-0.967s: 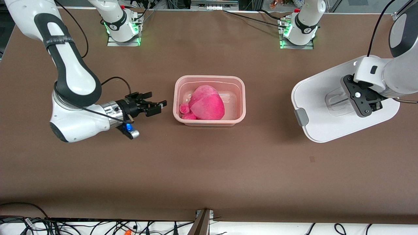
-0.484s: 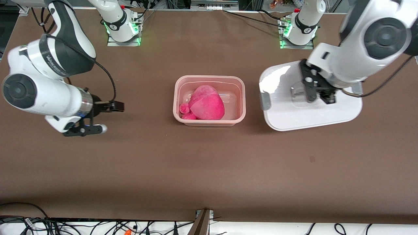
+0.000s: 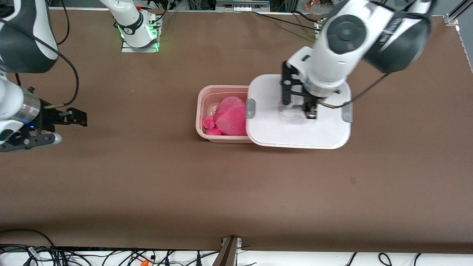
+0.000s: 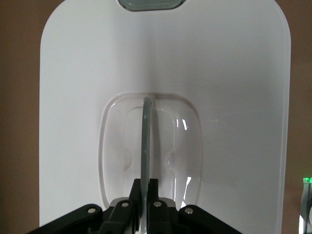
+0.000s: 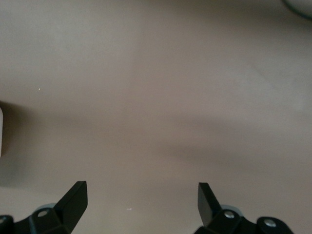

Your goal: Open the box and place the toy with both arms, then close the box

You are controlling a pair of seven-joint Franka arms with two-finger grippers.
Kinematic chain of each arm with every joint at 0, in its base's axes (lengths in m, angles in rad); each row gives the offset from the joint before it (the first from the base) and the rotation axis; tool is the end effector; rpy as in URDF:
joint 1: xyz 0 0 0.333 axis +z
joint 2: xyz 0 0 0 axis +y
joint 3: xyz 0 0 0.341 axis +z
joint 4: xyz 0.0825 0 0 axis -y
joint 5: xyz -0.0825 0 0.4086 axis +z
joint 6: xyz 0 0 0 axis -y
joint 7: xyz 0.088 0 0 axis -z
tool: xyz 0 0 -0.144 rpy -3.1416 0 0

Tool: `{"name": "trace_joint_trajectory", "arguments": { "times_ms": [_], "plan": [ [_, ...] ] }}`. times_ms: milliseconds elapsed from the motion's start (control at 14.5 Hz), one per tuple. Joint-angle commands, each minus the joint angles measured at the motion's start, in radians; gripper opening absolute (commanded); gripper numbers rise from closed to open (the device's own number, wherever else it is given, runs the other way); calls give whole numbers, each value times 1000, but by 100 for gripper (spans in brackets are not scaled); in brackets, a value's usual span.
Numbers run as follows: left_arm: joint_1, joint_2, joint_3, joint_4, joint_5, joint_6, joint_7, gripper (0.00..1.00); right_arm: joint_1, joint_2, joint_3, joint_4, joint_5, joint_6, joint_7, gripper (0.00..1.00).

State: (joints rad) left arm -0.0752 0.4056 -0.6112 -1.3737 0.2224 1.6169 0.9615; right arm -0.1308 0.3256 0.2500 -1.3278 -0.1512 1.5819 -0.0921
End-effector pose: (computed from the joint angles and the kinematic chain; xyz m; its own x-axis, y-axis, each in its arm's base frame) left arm 0.5850 -0.3562 0.4919 -0.0710 -0.9964 -0.0455 -0.9946 0.0673 0.0794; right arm 0.6771 0.0347 0.5340 0.9767 0.2033 -0.0681 0.2077 -0.9760 0.0655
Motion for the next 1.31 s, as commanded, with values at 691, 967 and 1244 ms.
{"name": "trace_joint_trajectory", "arguments": {
  "times_ms": [691, 967, 1244],
  "plan": [
    [-215, 56, 5, -261, 213, 489, -340, 0, 8, -200, -123, -314, 117, 168, -124, 100],
    [-224, 74, 7, -272, 215, 503, -409, 0, 8, -200, -123, -314, 117, 168, -124, 100],
    [-247, 122, 5, -271, 294, 514, -496, 0, 10, -200, -123, -314, 117, 168, -121, 100]
  ]
}}
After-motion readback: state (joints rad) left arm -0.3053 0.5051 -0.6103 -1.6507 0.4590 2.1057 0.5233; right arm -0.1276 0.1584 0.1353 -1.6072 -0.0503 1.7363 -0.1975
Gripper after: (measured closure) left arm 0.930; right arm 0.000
